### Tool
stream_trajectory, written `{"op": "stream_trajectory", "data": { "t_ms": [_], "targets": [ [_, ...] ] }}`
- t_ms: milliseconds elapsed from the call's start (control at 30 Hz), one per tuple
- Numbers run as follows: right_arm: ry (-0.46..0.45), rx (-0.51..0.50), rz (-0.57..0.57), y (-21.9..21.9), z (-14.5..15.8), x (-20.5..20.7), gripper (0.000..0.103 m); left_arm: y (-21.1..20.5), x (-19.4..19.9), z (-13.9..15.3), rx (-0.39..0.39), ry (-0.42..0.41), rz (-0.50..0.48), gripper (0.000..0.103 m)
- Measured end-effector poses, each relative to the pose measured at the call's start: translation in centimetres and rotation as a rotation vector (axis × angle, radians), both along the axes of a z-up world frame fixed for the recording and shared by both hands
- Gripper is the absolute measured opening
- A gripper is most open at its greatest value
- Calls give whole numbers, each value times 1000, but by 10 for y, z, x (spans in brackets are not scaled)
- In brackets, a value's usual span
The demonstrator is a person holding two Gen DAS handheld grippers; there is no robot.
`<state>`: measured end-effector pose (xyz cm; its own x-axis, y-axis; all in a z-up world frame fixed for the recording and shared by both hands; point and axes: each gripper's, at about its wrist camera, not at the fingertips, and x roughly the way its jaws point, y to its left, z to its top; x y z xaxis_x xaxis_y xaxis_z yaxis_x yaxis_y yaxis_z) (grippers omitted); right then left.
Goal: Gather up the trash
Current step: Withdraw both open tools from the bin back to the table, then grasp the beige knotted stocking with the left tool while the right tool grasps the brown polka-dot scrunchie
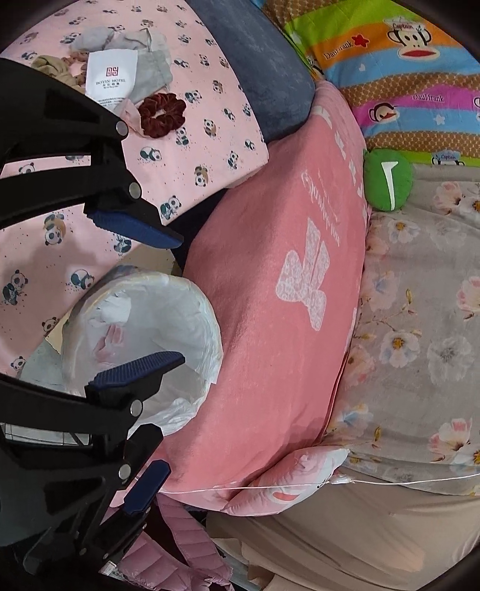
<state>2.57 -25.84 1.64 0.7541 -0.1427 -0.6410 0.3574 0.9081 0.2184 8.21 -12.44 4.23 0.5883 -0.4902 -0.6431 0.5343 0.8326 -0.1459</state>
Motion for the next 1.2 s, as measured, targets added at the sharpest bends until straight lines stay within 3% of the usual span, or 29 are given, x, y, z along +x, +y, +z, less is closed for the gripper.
{"op": "stream_trajectory", "data": {
  "t_ms": [467,600,833,1200],
  "targets": [
    [29,-7,97,64,-4,2,55,79,-1,-15,39,15,173,61],
    [40,-5,116,78,-7,4,58,107,-3,-22,43,22,225,76],
    [71,-5,182,119,-18,10,59,162,-5,-38,46,33,329,88],
    [124,-2,273,183,-43,18,60,221,-4,-80,112,58,405,89]
  ]
}}
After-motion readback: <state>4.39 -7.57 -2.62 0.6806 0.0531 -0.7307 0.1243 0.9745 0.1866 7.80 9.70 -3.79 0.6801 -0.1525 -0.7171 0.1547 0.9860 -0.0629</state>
